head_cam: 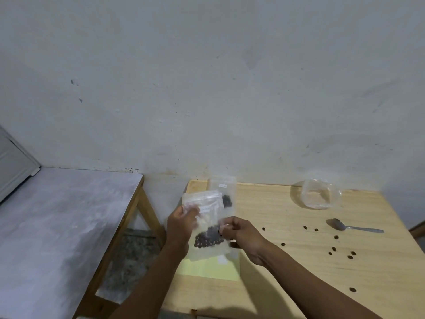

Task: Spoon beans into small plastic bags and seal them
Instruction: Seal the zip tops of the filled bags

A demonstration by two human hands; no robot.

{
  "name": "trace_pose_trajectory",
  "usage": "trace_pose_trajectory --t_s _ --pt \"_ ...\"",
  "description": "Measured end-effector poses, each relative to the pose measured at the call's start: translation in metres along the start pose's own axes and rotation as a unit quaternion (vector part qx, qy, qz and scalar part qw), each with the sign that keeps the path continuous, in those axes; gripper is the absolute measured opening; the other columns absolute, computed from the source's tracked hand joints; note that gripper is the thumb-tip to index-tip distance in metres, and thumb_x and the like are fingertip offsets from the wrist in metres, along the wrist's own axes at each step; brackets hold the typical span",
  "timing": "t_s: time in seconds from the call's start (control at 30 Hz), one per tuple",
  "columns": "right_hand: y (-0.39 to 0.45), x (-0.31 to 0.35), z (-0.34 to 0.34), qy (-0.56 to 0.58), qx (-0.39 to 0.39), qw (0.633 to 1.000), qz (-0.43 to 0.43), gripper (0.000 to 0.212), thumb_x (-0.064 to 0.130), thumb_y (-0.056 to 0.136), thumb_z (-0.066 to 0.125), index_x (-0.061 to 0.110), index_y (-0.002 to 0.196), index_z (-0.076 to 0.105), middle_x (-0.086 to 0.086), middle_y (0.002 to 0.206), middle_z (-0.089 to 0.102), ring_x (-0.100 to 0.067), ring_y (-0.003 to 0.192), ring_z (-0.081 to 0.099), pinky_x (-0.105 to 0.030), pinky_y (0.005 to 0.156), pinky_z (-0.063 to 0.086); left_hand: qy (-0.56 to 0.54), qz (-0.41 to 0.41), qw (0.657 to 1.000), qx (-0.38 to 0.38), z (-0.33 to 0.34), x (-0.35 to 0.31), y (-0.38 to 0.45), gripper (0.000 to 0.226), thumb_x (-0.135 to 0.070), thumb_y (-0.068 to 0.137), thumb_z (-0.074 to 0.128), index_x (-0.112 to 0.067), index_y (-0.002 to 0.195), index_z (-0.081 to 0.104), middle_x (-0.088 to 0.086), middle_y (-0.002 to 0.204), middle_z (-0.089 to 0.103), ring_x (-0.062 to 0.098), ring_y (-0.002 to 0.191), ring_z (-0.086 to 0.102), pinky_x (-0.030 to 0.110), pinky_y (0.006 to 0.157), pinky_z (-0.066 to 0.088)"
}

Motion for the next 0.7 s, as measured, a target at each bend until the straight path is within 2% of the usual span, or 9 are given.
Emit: trace_pose_trajectory --t_s 0.1,0.27,0.37,0.47,0.53,0.6,0.7 --pt "0.001 -0.013 -0.01 -0.013 0.012 1.0 0.024 0.02 0.004 0.091 0.064 0.006 0.11 0.064 -0.004 0.079 0.059 -0.013 0.065 0.059 -0.025 0.063 0.051 -0.01 -0.019 1.0 0.002 0.004 0.004 0.014 0.014 -0.016 0.092 0.062 -0.007 0.1 0.069 0.012 0.083 0.07 0.025 0.074 0.063 0.033 0.064 0.052" --pt "0.013 -0.025 -0.038 0.049 -0.057 0.996 0.041 0.024 -0.002 0.088 0.064 0.007 0.11 0.064 -0.004 0.076 0.056 -0.015 0.063 0.054 -0.028 0.061 0.049 0.064 -0.061 0.995 0.035 0.022 0.034 0.032 0.017 -0.013 0.09 0.064 -0.015 0.106 0.059 0.013 0.093 0.065 0.023 0.074 0.06 0.028 0.061 0.047" --pt "0.018 -0.035 -0.059 0.077 -0.129 0.987 0.062 0.025 -0.004 0.086 0.062 0.008 0.107 0.057 -0.008 0.08 0.059 -0.02 0.063 0.054 -0.029 0.058 0.047 0.138 -0.071 0.983 0.094 0.033 0.059 0.031 0.026 0.003 0.09 0.054 -0.014 0.109 0.058 0.012 0.08 0.06 0.018 0.06 0.053 0.024 0.048 0.04" --pt "0.023 -0.04 -0.073 0.068 -0.166 0.981 0.072 0.02 -0.007 0.085 0.062 0.005 0.101 0.058 -0.01 0.074 0.056 -0.019 0.058 0.049 -0.026 0.051 0.045 0.166 -0.069 0.975 0.127 0.039 0.076 0.039 0.037 0.016 0.089 0.044 -0.003 0.12 0.055 0.017 0.07 0.057 0.023 0.053 0.047 0.028 0.051 0.035" --pt "0.03 -0.039 -0.079 0.056 -0.183 0.979 0.07 0.019 -0.009 0.085 0.06 0.004 0.099 0.059 -0.009 0.067 0.054 -0.017 0.053 0.046 -0.025 0.048 0.042 0.182 -0.067 0.972 0.13 0.044 0.08 0.049 0.036 0.014 0.092 0.043 -0.002 0.122 0.054 0.021 0.078 0.058 0.025 0.057 0.049 0.029 0.053 0.036" --pt "0.04 -0.034 -0.082 0.043 -0.195 0.978 0.065 0.022 -0.01 0.085 0.057 0.004 0.101 0.059 -0.009 0.066 0.056 -0.018 0.053 0.046 -0.027 0.052 0.042 0.194 -0.058 0.972 0.121 0.051 0.076 0.058 0.033 0.006 0.094 0.045 -0.008 0.122 0.057 0.025 0.097 0.061 0.025 0.067 0.054 0.028 0.055 0.04" --pt "0.06 -0.026 -0.082 0.034 -0.189 0.979 0.061 0.022 -0.005 0.09 0.055 0.004 0.11 0.058 -0.009 0.077 0.058 -0.018 0.061 0.05 -0.027 0.057 0.047 0.218 -0.027 0.972 0.088 0.061 0.06 0.071 0.032 -0.004 0.094 0.051 -0.017 0.123 0.058 0.015 0.111 0.065 0.022 0.083 0.06 0.024 0.06 0.043"
Point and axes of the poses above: each hand's wrist, its own y-axis towards the middle knuckle, its own z-axis out of the palm, x = y × z, the point moved 7 cm from there along y, towards the middle knuckle
